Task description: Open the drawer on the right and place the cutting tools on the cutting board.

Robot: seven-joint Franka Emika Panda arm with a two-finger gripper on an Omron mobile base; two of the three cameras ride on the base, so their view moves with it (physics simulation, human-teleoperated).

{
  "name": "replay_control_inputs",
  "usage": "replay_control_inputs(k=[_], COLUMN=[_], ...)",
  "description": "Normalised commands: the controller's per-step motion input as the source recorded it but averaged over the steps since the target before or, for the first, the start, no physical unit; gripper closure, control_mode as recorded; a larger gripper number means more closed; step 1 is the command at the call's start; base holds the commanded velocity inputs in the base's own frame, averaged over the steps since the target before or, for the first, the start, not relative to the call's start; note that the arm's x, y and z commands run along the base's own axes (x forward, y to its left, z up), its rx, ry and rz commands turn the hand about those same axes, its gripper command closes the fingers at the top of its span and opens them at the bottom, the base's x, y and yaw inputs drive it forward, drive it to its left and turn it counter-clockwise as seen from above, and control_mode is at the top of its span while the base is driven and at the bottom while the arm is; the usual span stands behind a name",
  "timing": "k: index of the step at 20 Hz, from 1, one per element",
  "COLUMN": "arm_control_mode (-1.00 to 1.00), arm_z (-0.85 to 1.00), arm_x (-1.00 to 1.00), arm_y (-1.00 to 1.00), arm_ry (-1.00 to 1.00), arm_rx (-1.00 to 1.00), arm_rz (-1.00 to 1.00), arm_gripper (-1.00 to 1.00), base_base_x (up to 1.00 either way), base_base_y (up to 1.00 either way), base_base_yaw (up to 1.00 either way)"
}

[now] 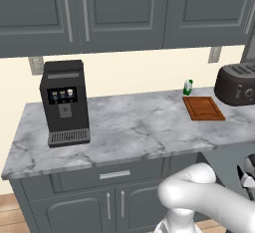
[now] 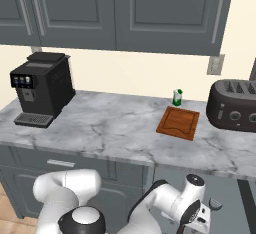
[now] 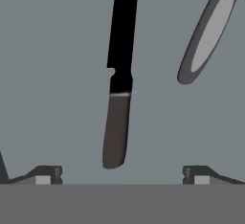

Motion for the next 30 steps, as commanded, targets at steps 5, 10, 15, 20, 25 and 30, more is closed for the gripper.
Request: replay_control_inputs(k=[5, 10, 15, 20, 25, 30], arm_control_mode=[-1.00, -1.00, -1.00, -1.00, -1.00, -1.00], arm_z=[-0.16, -0.11, -0.14, -0.17, -0.21, -0.24], arm_x=[0.07, 0.17, 0.18, 0.14, 0.04, 0.00], arm_y=[0.00, 0.00, 0.00, 0.00, -0.03, -0.02], arm_ry=[0.03, 0.02, 0.03, 0.03, 0.02, 0.02], arm_rx=[0.00, 0.00, 0.01, 0.01, 0.01, 0.00], arm_rz=[0.00, 0.00, 0.00, 0.00, 0.00, 0.00], arm_gripper=[-1.00, -1.00, -1.00, -1.00, -1.00, -1.00], base_base_x=[0.00, 0.00, 0.00, 0.00, 0.00, 0.00], base_base_y=[0.00, 0.00, 0.00, 0.00, 0.00, 0.00], base_base_yaw=[0.00, 0.00, 0.00, 0.00, 0.00, 0.00])
